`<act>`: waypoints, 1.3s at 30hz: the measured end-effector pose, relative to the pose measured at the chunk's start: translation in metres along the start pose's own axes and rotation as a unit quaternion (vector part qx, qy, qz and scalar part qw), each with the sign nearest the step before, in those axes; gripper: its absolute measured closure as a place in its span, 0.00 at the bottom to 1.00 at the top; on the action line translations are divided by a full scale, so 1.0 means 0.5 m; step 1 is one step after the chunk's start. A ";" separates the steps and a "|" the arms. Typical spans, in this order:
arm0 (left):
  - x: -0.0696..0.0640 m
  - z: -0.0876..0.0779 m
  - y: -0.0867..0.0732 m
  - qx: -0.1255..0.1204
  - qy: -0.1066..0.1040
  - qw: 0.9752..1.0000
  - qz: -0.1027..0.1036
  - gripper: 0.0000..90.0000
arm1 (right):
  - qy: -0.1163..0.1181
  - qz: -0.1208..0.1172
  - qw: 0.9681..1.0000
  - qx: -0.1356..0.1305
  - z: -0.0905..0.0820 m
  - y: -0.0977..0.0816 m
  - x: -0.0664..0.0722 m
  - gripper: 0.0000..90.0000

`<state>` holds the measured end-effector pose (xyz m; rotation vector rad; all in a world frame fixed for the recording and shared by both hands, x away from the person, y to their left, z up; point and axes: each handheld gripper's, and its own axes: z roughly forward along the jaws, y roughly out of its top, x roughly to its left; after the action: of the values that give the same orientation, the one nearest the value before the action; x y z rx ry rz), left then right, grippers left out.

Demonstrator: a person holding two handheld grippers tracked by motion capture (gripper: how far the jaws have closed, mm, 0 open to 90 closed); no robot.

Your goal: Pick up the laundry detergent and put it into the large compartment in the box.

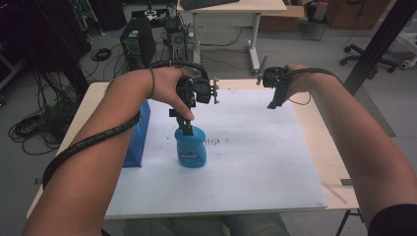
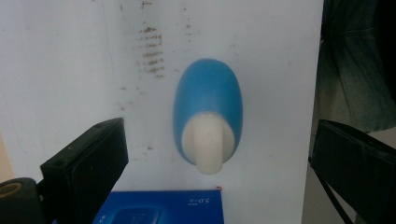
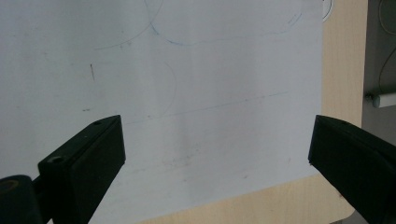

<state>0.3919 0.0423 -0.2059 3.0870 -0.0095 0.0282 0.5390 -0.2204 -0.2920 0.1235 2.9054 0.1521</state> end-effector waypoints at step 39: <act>-0.009 0.095 -0.017 -0.003 0.013 1.000 -0.002 0.05 | 0.001 -0.013 1.000 0.000 0.012 0.023 0.013 0.04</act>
<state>0.3882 0.0485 -0.2537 3.0806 -0.0028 0.0674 0.5348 -0.2080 -0.2978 0.0848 2.9074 0.1464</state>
